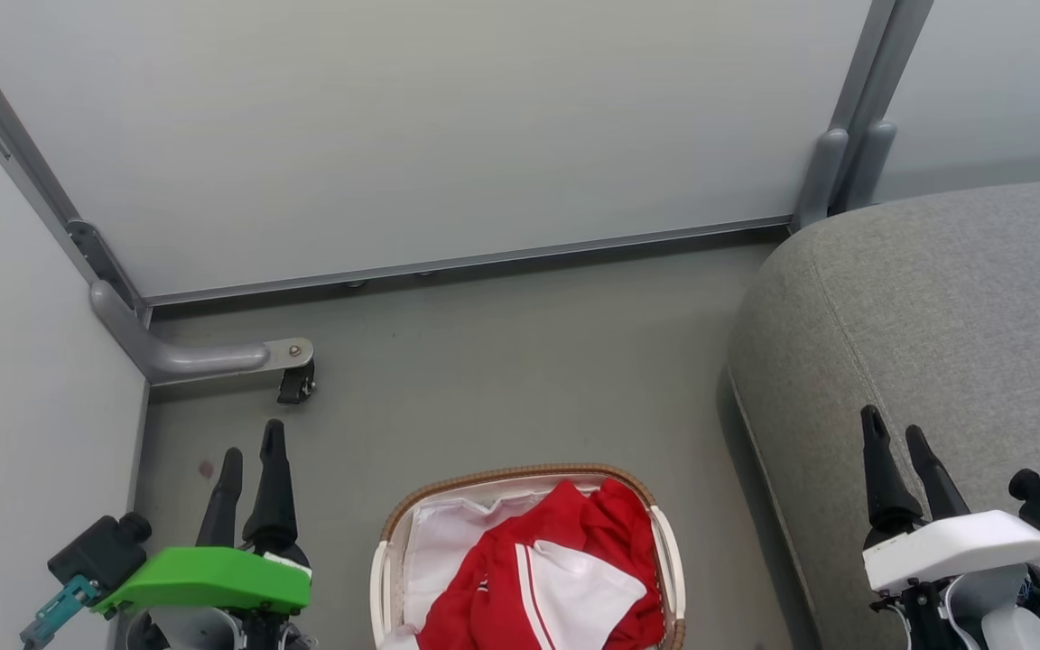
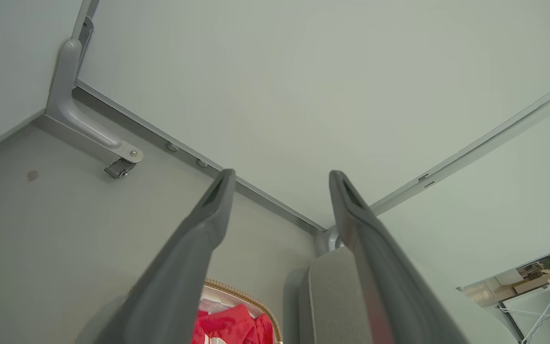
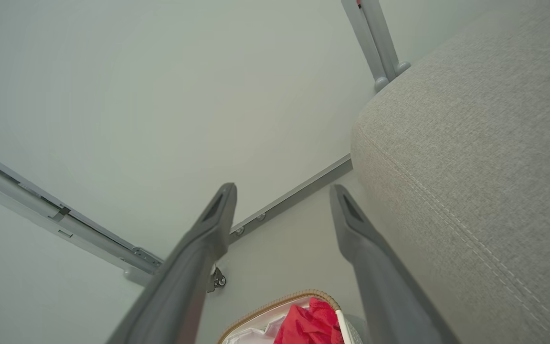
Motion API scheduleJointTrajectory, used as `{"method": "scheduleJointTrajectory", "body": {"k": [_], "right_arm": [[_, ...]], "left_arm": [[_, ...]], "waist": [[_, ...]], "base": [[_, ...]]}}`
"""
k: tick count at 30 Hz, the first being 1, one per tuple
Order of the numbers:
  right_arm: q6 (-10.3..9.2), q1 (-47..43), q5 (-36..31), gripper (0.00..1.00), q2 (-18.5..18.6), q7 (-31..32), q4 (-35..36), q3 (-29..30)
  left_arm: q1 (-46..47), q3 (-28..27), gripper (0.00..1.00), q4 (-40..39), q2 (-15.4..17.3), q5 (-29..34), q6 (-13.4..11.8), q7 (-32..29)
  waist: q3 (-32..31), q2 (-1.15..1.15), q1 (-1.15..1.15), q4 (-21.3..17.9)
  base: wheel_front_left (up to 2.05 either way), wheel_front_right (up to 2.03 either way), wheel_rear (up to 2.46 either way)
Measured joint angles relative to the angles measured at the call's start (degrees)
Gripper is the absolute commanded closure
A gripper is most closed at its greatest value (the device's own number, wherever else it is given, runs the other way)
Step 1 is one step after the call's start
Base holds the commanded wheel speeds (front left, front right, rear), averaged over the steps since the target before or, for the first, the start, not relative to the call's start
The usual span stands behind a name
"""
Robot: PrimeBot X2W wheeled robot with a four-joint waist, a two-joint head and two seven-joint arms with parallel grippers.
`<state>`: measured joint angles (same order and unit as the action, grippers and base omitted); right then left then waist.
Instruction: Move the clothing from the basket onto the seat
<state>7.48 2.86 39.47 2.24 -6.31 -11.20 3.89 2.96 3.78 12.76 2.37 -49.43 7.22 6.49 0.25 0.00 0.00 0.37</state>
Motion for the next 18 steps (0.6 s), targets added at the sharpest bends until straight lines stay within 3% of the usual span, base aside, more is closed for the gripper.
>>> {"method": "scheduleJointTrajectory", "body": {"k": [18], "right_arm": [[0.00, -0.1, -12.3, 0.00, 0.2, -2.8, -1.0, -1.0]], "left_arm": [[-0.3, 1.6, 0.00, 3.4, 0.1, 8.9, -0.3, 2.7]], "waist": [[0.1, 0.00, 0.00, 0.2]], "base": [[0.00, 0.00, 0.00]]}}
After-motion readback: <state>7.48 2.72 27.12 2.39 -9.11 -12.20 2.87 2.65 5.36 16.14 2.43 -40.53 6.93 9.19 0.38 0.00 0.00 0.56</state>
